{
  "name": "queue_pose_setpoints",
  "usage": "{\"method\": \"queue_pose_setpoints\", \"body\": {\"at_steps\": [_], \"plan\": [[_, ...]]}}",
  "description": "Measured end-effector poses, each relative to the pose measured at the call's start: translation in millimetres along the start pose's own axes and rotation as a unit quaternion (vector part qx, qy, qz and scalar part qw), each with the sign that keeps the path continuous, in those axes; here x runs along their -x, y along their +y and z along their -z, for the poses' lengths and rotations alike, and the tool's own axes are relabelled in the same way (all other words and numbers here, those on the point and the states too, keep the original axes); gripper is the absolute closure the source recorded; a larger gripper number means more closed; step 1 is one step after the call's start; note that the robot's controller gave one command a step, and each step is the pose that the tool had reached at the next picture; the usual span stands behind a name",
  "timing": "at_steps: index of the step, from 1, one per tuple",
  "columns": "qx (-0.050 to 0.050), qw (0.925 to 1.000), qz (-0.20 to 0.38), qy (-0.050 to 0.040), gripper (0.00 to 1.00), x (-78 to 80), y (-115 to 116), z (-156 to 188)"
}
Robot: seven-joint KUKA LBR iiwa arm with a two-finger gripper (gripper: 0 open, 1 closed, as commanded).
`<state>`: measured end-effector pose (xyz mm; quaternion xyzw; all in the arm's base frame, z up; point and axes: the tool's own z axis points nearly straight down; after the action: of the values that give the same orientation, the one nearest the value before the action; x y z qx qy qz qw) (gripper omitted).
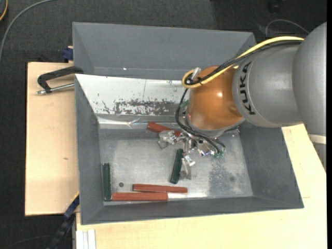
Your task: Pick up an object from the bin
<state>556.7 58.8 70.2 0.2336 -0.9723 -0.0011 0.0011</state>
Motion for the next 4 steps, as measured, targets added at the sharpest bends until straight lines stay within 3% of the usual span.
{"method": "queue_pose_setpoints", "body": {"at_steps": [1, 2, 3, 4], "plan": [[-0.001, 1.0, -0.001, -0.0038, 1.0, 1.9, -1, 3], [-0.001, 1.0, -0.001, -0.0028, 0.0, 1.2, -1, 2], [-0.001, 0.977, 0.213, 0.0, 0.0, -45.6, -5, 3], [-0.004, 0.9926, 0.121, -0.0068, 0.0, 32.0, -45, 27]]}}
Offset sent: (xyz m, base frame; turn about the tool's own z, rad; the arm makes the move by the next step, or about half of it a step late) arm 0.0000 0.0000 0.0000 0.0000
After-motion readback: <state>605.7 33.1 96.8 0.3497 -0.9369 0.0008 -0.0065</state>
